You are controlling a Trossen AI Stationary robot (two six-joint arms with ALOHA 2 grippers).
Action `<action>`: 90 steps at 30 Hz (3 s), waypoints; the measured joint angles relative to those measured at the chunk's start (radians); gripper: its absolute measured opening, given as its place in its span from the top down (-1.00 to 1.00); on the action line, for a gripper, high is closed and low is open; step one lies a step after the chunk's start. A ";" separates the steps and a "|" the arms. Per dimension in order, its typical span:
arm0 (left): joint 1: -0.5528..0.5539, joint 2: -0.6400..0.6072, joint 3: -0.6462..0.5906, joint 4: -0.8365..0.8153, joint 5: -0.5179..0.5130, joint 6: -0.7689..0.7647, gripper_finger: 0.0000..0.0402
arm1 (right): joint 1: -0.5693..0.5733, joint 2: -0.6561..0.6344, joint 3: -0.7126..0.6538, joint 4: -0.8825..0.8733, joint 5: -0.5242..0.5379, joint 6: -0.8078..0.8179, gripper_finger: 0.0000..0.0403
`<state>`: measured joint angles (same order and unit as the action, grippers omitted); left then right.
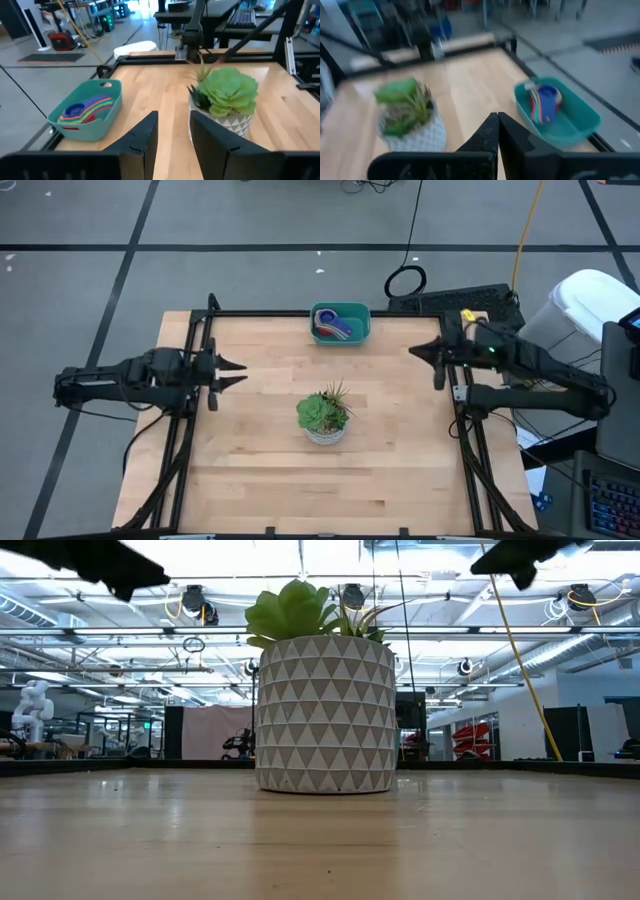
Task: Nest measuring cups in basket
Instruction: Return to Home Position
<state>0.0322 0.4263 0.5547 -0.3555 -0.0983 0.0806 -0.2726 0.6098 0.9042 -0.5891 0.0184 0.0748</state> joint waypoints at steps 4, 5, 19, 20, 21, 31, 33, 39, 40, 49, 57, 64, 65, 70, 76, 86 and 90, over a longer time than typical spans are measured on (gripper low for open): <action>0.000 -0.074 -0.121 0.081 0.002 -0.034 0.41 | 0.024 -0.164 -0.192 0.173 -0.016 0.066 1.00; 0.002 -0.090 -0.152 0.090 0.002 -0.046 0.41 | 0.028 -0.193 -0.231 0.199 -0.019 0.083 1.00; 0.156 -0.288 -0.381 0.248 0.188 -0.146 0.42 | 0.072 -0.338 -0.631 0.616 -0.022 0.177 1.00; 0.173 -0.299 -0.396 0.257 0.214 -0.154 0.42 | 0.074 -0.348 -0.660 0.658 -0.022 0.183 1.00; 0.191 -0.310 -0.409 0.257 0.235 -0.161 0.42 | 0.077 -0.358 -0.689 0.698 -0.022 0.189 1.00; 0.402 -0.379 -0.508 0.313 0.468 -0.199 0.42 | 0.078 -0.471 -0.883 0.938 -0.020 0.193 1.00; 0.446 -0.382 -0.511 0.323 0.504 -0.206 0.42 | 0.077 -0.477 -0.884 0.919 -0.020 0.191 1.00; 0.568 -0.381 -0.512 0.327 0.627 -0.215 0.42 | 0.077 -0.492 -0.885 0.899 -0.022 0.172 1.00; 0.580 -0.381 -0.512 0.327 0.650 -0.228 0.42 | 0.077 -0.491 -0.885 0.893 -0.023 0.172 1.00; 0.615 -0.381 -0.512 0.326 0.624 -0.240 0.42 | 0.077 -0.492 -0.888 0.919 -0.047 0.158 1.00; 0.589 -0.381 -0.512 0.325 0.581 -0.241 0.42 | 0.077 -0.492 -0.889 0.975 -0.024 0.122 1.00; 0.516 -0.381 -0.512 0.323 0.535 -0.251 0.61 | 0.077 -0.487 -0.889 0.975 -0.023 0.123 1.00; 0.504 -0.381 -0.512 0.322 0.535 -0.252 0.67 | 0.077 -0.487 -0.889 0.976 -0.023 0.123 1.00; 0.455 -0.381 -0.512 0.321 0.498 -0.260 0.96 | 0.077 -0.481 -0.889 0.974 -0.023 0.150 1.00; 0.375 -0.381 -0.512 0.314 0.413 -0.286 0.98 | 0.078 -0.415 -0.889 0.965 -0.025 0.192 1.00; 0.182 -0.381 -0.512 0.291 0.207 -0.294 0.98 | 0.124 -0.299 -0.889 1.076 -0.022 0.189 1.00; 0.109 -0.380 -0.512 0.282 0.126 -0.289 0.99 | 0.161 -0.268 -0.889 1.087 0.006 0.172 1.00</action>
<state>0.1413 0.0460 0.0429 -0.0731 0.0279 -0.2084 -0.1121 0.3417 0.0151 0.4983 0.0245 0.2467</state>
